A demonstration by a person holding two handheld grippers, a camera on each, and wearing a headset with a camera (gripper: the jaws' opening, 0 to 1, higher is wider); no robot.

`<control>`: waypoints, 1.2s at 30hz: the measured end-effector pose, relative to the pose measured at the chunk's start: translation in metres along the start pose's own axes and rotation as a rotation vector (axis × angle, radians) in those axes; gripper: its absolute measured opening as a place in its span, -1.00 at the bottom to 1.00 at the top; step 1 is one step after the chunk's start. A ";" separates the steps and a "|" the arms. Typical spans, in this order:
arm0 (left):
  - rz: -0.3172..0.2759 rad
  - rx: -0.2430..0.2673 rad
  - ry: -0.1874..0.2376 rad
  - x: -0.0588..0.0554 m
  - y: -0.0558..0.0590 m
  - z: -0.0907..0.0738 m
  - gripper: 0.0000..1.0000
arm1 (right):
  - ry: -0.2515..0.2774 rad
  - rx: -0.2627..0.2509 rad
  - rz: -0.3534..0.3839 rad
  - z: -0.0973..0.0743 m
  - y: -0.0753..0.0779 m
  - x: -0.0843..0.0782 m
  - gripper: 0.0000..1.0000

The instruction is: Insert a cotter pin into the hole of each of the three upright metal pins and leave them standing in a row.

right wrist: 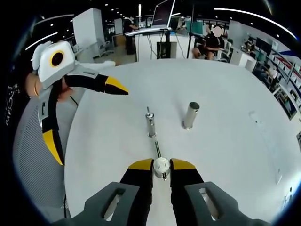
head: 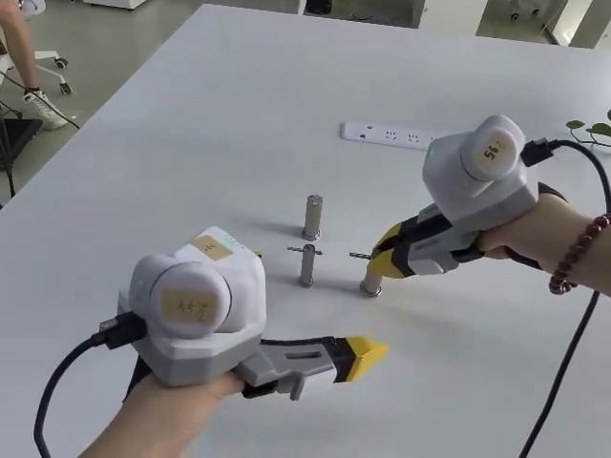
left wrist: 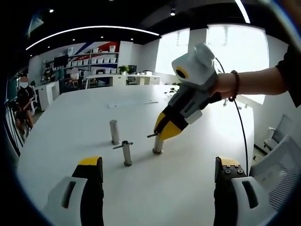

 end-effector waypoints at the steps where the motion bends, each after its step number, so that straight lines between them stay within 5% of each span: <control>1: -0.001 0.003 -0.001 0.000 -0.001 0.000 0.99 | -0.006 0.001 -0.003 0.000 0.000 -0.001 -0.85; 24: -0.001 0.009 -0.007 -0.001 -0.001 0.000 0.99 | 0.026 0.026 0.014 0.000 0.002 -0.004 -0.82; 36: 0.022 0.006 0.012 0.001 0.002 0.002 0.99 | 0.144 -0.033 0.073 -0.012 0.007 0.010 -0.67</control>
Point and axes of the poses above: the centre of the closed fingertips' face, and the gripper's own axes: z roughly forward along the fingers, y roughly to its right, x roughly out of its top, the point moved 6 cm from there along -z, roughly backward along the fingers, and after that the axes turned 10 degrees about x, right-handed, at the moved point
